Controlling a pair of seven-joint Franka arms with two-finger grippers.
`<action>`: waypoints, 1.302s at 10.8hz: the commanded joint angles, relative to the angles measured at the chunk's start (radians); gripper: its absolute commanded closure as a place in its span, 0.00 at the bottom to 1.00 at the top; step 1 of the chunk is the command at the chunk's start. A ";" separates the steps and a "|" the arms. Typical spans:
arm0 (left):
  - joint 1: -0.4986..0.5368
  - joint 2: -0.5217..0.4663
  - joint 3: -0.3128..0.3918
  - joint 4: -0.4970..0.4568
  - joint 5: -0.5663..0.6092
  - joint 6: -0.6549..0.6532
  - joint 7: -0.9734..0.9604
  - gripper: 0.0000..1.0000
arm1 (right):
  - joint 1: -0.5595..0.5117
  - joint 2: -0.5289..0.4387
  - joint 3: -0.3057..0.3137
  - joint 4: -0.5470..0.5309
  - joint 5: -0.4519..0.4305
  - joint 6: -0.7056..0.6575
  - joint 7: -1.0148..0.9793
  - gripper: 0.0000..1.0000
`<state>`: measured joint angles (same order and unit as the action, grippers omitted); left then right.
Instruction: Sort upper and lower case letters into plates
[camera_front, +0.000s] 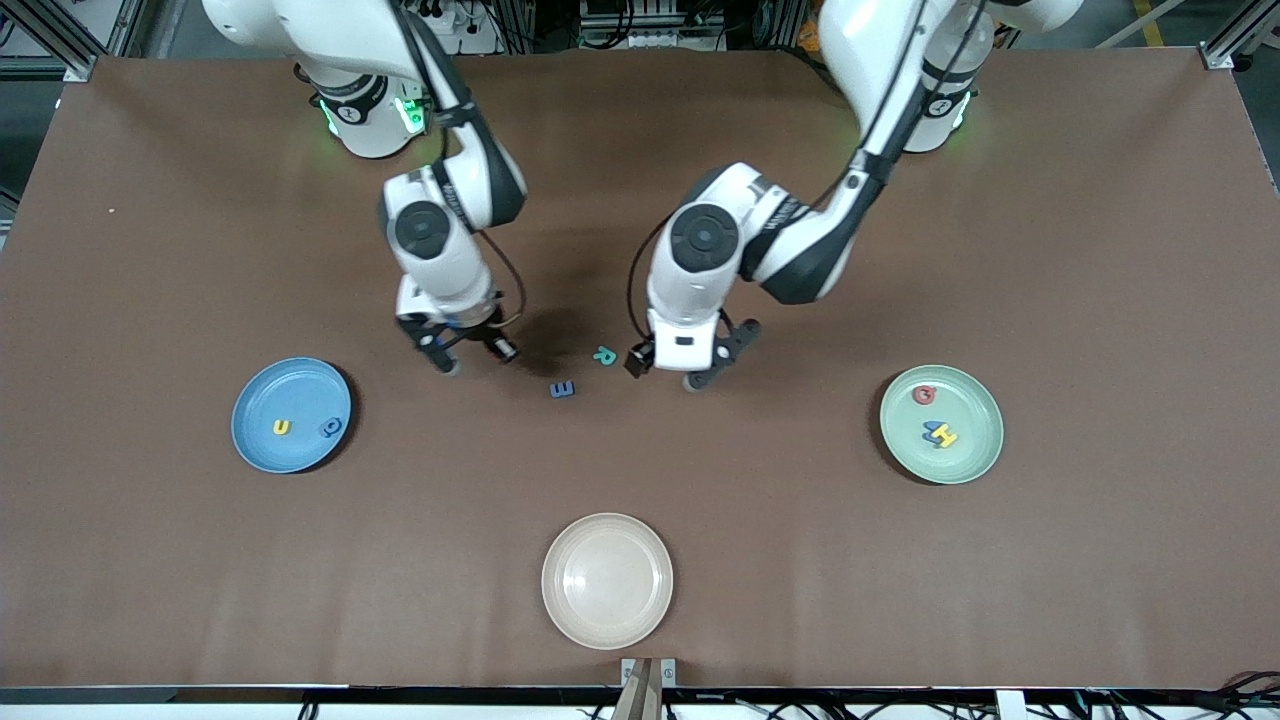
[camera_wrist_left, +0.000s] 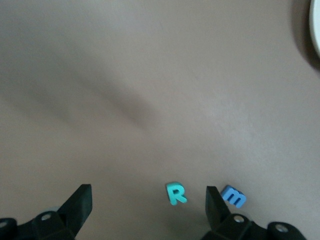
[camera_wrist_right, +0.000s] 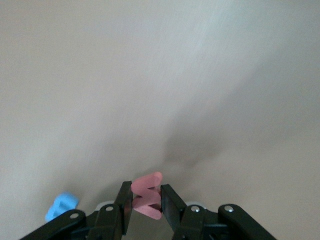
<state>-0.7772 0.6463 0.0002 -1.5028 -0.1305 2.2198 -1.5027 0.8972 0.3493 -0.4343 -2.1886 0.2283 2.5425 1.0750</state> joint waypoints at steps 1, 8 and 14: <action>-0.066 0.077 0.017 0.036 -0.014 0.093 -0.109 0.00 | 0.005 -0.027 -0.146 -0.020 -0.009 -0.051 -0.224 1.00; -0.158 0.229 0.056 0.079 0.065 0.217 -0.304 0.03 | -0.357 0.068 -0.216 0.076 -0.014 -0.105 -0.782 0.79; -0.180 0.269 0.075 0.099 0.065 0.251 -0.310 0.10 | -0.348 0.082 -0.210 0.208 -0.004 -0.291 -0.761 0.00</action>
<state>-0.9399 0.8911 0.0588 -1.4389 -0.0941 2.4660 -1.7705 0.5438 0.4161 -0.6476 -2.0095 0.2272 2.2772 0.2978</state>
